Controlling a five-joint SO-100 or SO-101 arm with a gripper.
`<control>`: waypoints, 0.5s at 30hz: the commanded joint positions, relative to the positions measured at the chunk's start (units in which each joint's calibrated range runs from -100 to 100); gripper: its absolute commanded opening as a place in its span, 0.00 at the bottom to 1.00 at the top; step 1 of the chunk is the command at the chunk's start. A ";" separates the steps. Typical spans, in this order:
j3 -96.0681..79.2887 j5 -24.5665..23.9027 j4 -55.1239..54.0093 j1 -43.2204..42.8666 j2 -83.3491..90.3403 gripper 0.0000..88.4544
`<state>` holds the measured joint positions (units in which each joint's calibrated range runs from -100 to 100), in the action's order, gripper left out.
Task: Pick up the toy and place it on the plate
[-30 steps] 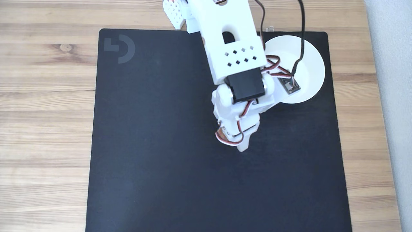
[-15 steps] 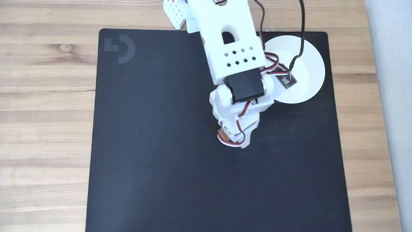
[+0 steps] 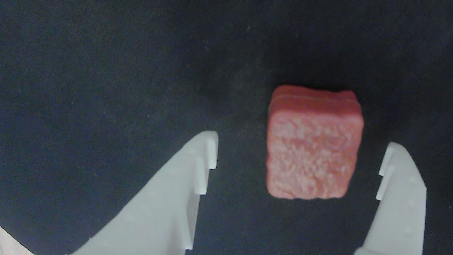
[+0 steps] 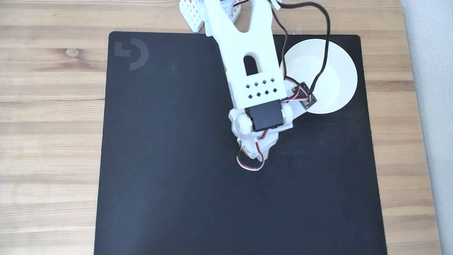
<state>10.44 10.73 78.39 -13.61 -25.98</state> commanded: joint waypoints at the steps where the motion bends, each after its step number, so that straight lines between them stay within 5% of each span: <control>1: 1.86 -0.09 -1.67 0.18 -2.16 0.36; 12: 1.77 -0.09 -2.01 0.10 -4.24 0.36; 15: 1.95 -0.14 -2.10 0.10 -4.08 0.22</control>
<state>11.48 10.79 76.87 -13.61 -29.81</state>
